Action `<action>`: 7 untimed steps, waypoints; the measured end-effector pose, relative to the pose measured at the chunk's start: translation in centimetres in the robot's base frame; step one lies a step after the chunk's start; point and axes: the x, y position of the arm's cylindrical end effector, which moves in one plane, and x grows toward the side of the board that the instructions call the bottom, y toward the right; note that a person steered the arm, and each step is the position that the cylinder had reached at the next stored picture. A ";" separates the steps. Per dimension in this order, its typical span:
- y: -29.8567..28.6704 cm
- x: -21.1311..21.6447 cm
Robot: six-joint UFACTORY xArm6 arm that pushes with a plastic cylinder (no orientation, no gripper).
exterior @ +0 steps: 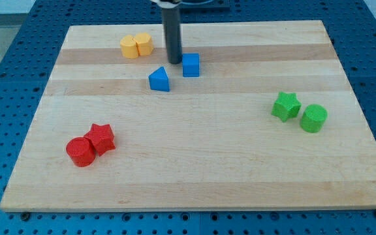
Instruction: Slide the blue triangle into blue cube
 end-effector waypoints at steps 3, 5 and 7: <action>-3.5 3.4; -12.5 5.9; -7.8 7.2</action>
